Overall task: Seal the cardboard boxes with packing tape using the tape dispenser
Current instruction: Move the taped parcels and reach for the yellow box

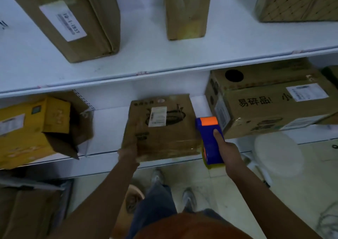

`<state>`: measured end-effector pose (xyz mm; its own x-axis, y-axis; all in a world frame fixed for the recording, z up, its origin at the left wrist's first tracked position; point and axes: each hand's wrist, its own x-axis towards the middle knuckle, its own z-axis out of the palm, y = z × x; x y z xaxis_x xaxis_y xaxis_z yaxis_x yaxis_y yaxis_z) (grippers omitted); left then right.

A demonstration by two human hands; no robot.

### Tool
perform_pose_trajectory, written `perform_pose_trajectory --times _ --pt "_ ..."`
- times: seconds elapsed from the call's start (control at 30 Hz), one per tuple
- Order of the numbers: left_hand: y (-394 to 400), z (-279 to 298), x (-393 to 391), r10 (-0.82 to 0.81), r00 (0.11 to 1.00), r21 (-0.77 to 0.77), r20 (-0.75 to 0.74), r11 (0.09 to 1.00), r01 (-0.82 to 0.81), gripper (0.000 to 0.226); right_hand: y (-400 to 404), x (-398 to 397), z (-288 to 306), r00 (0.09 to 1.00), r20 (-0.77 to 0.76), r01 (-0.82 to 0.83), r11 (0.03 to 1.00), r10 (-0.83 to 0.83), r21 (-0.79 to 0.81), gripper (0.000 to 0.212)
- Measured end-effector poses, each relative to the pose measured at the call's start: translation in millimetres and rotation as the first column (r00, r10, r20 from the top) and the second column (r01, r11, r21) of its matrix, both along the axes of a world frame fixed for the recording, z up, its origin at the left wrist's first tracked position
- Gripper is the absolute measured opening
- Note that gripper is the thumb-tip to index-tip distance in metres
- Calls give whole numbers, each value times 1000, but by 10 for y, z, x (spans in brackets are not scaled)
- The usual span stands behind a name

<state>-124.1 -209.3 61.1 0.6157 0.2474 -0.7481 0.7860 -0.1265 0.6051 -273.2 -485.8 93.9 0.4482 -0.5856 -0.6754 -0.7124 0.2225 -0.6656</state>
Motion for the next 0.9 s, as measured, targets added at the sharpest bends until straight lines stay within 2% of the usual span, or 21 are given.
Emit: perform_pose_trajectory --times 0.07,0.17,0.23,0.3,0.33,0.37,0.4,0.43,0.47,0.53,0.6,0.7,0.77,0.83,0.9 --pt "-242 73 -293 -160 987 -98 6 982 159 32 34 -30 29 999 -17 -49 999 48 -24 72" --pt "-437 -14 -430 -332 938 -117 97 932 342 34 93 -93 54 994 8 -104 992 105 -76 70" --pt "-534 88 -389 -379 924 -131 54 914 383 32 136 -134 113 988 52 -140 984 147 -109 65" --pt "-614 333 -286 -425 905 -49 -15 904 424 49 213 -167 184 974 72 -203 969 215 -141 60" --pt "-599 415 -223 -479 878 7 9 878 479 50 275 -177 218 965 84 -235 959 250 -157 60" --pt "-589 554 -193 -512 855 -21 82 857 516 45 354 -186 249 954 103 -259 949 280 -178 61" --pt "-562 694 -183 -519 844 -135 133 834 534 42 449 -194 277 944 118 -281 937 309 -207 63" --pt "-492 807 -195 -504 853 -314 136 795 520 43 554 -198 311 931 127 -305 922 341 -241 61" --pt "-403 928 -217 -534 836 -446 126 722 529 48 663 -200 345 919 128 -331 905 374 -268 55" --pt "-144 1050 -253 -643 752 -545 143 583 602 49 904 -202 448 887 128 -388 866 444 -316 42" --pt "176 1111 -286 -670 721 -501 177 570 652 40 1189 -186 567 849 141 -439 829 509 -346 41" --pt "688 1165 -334 -571 779 -389 261 676 626 28 1662 -173 735 807 163 -492 799 568 -347 34" --pt "1054 1212 -361 -507 784 -320 358 722 614 18 1975 -160 810 777 159 -530 769 609 -358 24" --pt "1388 1287 -377 -512 733 -202 447 741 641 14 2247 -160 849 748 155 -562 740 645 -369 20" --pt "1671 1373 -403 -543 666 -63 512 749 659 16 2502 -177 868 745 166 -557 739 646 -379 26"
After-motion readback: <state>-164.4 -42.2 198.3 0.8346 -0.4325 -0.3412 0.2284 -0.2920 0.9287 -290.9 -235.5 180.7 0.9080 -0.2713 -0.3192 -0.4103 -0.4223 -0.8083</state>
